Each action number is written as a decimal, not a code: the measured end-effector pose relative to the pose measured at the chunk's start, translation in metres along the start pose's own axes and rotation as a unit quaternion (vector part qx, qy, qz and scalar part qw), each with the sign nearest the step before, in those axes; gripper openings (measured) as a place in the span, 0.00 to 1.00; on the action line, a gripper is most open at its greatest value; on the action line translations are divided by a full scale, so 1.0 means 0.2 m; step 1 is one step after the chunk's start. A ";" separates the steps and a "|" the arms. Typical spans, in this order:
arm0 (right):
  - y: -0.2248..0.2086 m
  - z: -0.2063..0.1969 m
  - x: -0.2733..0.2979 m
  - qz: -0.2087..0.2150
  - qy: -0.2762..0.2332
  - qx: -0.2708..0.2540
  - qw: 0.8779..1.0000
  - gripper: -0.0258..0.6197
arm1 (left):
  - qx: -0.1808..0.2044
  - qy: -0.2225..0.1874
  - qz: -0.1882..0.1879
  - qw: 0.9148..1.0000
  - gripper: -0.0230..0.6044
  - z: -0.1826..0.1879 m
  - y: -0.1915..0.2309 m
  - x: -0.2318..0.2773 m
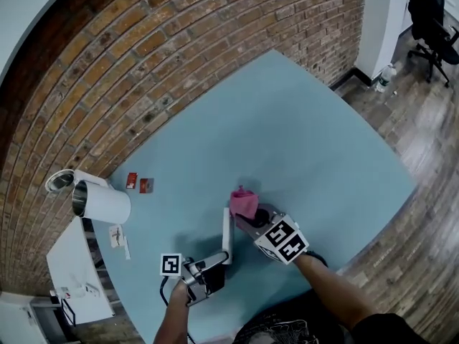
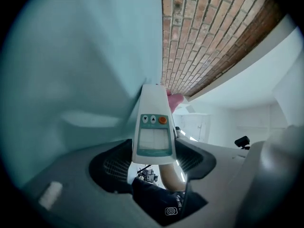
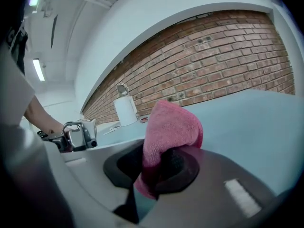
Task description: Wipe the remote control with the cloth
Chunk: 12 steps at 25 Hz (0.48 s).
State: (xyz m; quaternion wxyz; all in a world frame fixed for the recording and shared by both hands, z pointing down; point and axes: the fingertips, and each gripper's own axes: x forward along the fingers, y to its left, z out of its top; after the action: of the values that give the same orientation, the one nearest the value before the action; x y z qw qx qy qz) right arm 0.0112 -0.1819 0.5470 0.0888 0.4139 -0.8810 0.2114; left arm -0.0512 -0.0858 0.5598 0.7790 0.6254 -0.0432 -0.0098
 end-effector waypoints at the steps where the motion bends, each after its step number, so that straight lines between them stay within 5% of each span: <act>1: 0.01 0.00 0.01 0.004 0.001 0.000 1.000 0.14 | -0.001 0.001 -0.001 1.000 0.48 0.00 0.00 0.00; 12: 0.05 -0.02 0.02 0.025 0.004 0.011 1.000 0.14 | -0.008 0.006 -0.013 1.000 0.49 -0.01 0.01 0.02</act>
State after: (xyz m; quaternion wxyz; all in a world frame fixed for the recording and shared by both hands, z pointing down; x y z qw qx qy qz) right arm 0.0005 -0.1771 0.5484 0.0825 0.3915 -0.8884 0.2250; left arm -0.0478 -0.0834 0.5609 0.7842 0.6195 -0.0306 -0.0168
